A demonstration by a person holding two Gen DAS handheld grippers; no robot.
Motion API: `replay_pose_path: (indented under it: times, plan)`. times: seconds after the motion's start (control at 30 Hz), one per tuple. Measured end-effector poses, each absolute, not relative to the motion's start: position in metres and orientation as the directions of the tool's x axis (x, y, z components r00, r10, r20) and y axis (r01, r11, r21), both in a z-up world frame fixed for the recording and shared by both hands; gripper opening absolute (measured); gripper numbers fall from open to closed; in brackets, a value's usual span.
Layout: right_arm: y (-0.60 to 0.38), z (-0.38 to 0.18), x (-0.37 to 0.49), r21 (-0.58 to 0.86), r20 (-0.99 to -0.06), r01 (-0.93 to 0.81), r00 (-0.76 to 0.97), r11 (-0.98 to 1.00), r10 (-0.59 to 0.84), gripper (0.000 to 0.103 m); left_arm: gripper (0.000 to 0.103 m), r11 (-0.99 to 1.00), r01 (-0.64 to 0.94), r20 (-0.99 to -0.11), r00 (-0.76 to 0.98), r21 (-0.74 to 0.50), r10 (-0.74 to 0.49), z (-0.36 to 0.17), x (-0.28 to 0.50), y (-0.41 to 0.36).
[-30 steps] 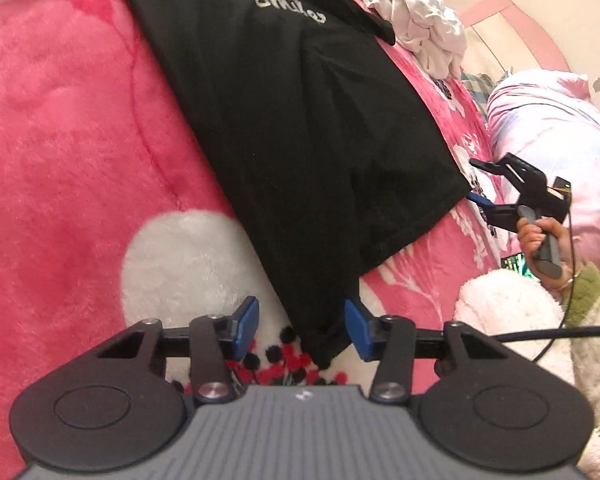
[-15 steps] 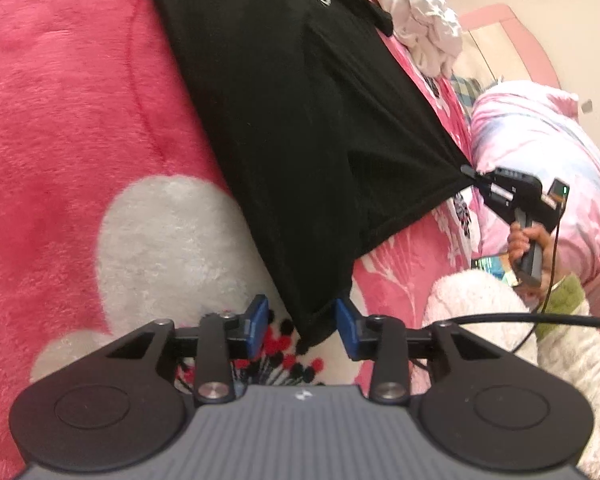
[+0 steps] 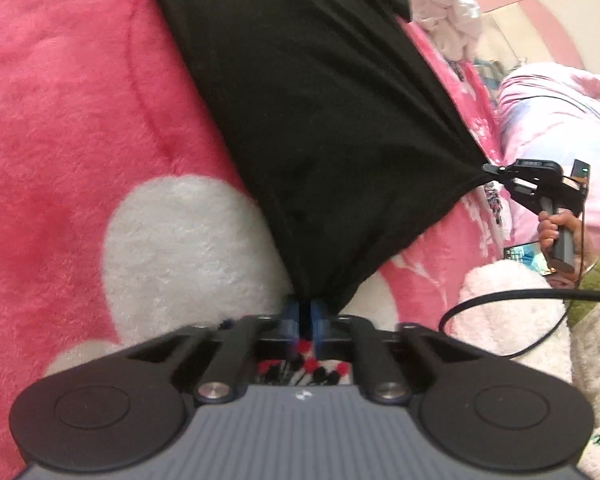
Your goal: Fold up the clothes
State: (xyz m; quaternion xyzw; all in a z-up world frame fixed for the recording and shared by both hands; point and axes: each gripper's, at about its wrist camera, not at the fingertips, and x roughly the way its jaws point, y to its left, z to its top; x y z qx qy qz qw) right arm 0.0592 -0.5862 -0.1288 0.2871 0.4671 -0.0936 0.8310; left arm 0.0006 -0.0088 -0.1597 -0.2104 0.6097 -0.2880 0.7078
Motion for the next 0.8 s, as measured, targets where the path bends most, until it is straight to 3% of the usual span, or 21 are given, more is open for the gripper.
replay_pose_path:
  times: [0.2,0.27,0.4,0.53,0.67,0.77,0.8]
  plan:
    - [-0.592,-0.103,0.057,0.450,-0.784,0.377,0.600,0.809,0.156,0.003,0.003,0.613,0.045,-0.614,0.010,-0.788,-0.789,-0.147,0.010,0.017]
    - [-0.591,-0.092,0.058,0.436,-0.783,0.352,0.602,0.829,0.156,0.003,0.003,0.612,0.027,-0.613,-0.012,-0.790,-0.790,-0.145,0.012,0.023]
    - [-0.589,-0.102,0.066,0.382,-0.829,0.350,0.539,0.855,0.150,0.003,0.003,0.710,0.089,-0.716,-0.077,-0.698,-0.694,-0.162,0.009,0.010]
    - [-0.585,-0.145,0.070,0.314,-0.892,0.385,0.433,0.868,0.130,0.003,0.003,0.740,0.116,-0.749,-0.111,-0.663,-0.653,-0.178,0.010,0.002]
    - [-0.581,-0.150,0.066,0.307,-0.887,0.377,0.447,0.874,0.119,0.003,0.008,0.764,0.256,-0.800,-0.067,-0.592,-0.597,-0.168,0.001,-0.012]
    - [-0.577,-0.141,0.061,0.275,-0.886,0.355,0.455,0.893,0.091,0.018,0.011,0.766,0.368,-0.828,-0.022,-0.528,-0.560,-0.155,-0.009,-0.015]
    - [-0.577,-0.135,0.058,0.263,-0.885,0.365,0.461,0.893,0.073,0.030,0.016,0.768,0.394,-0.837,-0.007,-0.505,-0.547,-0.150,-0.012,-0.015]
